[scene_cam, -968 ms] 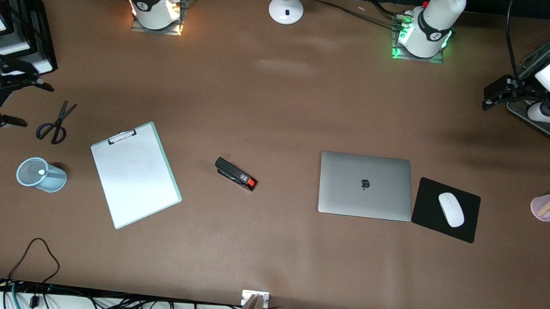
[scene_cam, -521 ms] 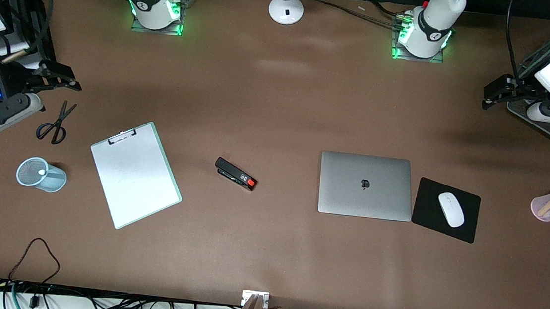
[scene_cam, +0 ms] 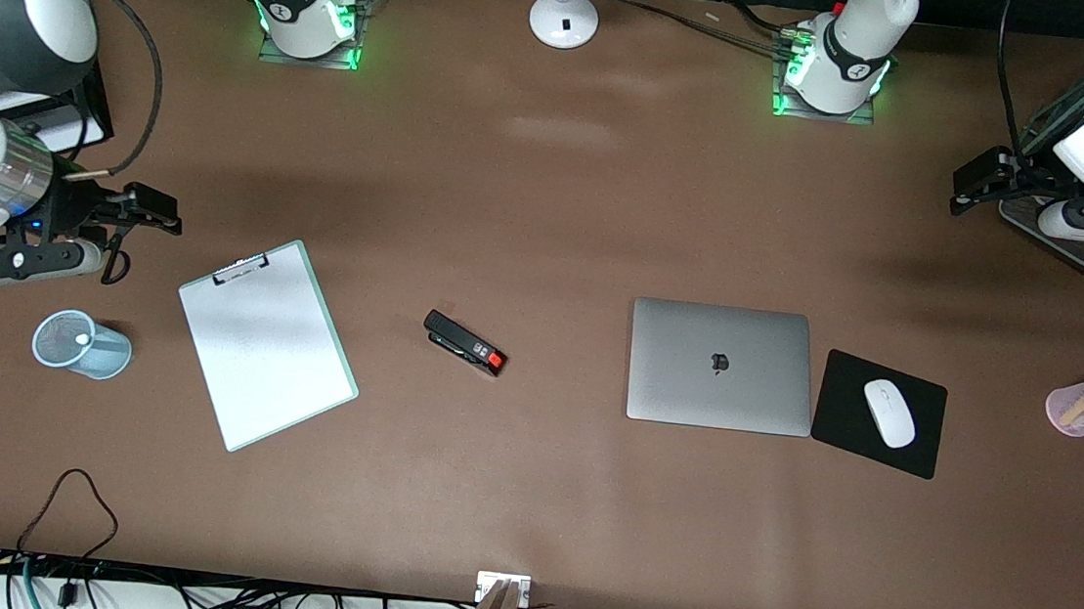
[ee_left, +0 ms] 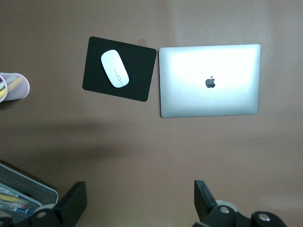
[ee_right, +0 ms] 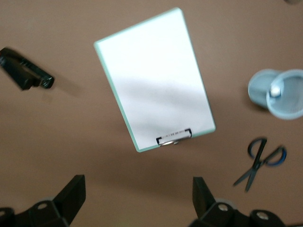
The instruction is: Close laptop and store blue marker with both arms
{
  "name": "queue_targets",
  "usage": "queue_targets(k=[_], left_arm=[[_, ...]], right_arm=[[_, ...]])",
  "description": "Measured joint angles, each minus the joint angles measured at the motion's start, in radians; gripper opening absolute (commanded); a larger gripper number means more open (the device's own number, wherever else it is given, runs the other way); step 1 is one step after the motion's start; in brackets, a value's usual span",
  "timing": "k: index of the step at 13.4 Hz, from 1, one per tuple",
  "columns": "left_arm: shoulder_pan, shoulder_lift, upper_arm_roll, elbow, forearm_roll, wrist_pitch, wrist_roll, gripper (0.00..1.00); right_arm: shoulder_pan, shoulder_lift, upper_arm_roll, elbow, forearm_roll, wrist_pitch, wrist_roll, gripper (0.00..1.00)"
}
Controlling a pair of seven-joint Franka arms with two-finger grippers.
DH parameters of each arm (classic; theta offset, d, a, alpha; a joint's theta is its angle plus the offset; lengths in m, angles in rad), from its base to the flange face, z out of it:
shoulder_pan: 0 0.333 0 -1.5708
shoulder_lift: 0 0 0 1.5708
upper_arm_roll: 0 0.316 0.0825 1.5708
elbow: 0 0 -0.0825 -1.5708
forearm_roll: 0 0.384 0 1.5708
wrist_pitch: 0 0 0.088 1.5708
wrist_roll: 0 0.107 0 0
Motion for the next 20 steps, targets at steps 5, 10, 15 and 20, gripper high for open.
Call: queue_targets(k=[5,10,15,20], left_arm=[[0.000,0.000,0.000,0.000,0.000,0.000,0.000,1.00],[0.000,0.000,0.000,0.000,0.000,0.000,0.000,1.00],[0.000,0.000,0.000,0.001,0.000,-0.001,0.000,1.00],[0.000,0.000,0.000,0.001,0.000,-0.001,0.000,1.00]], right_arm=[[-0.051,-0.059,-0.013,-0.031,-0.071,0.015,0.067,1.00],[-0.109,-0.126,-0.023,-0.029,-0.071,-0.046,0.068,1.00],[-0.103,-0.206,-0.014,-0.133,-0.073,0.015,0.071,1.00],[-0.104,-0.259,-0.015,-0.186,-0.075,0.020,0.072,1.00]])
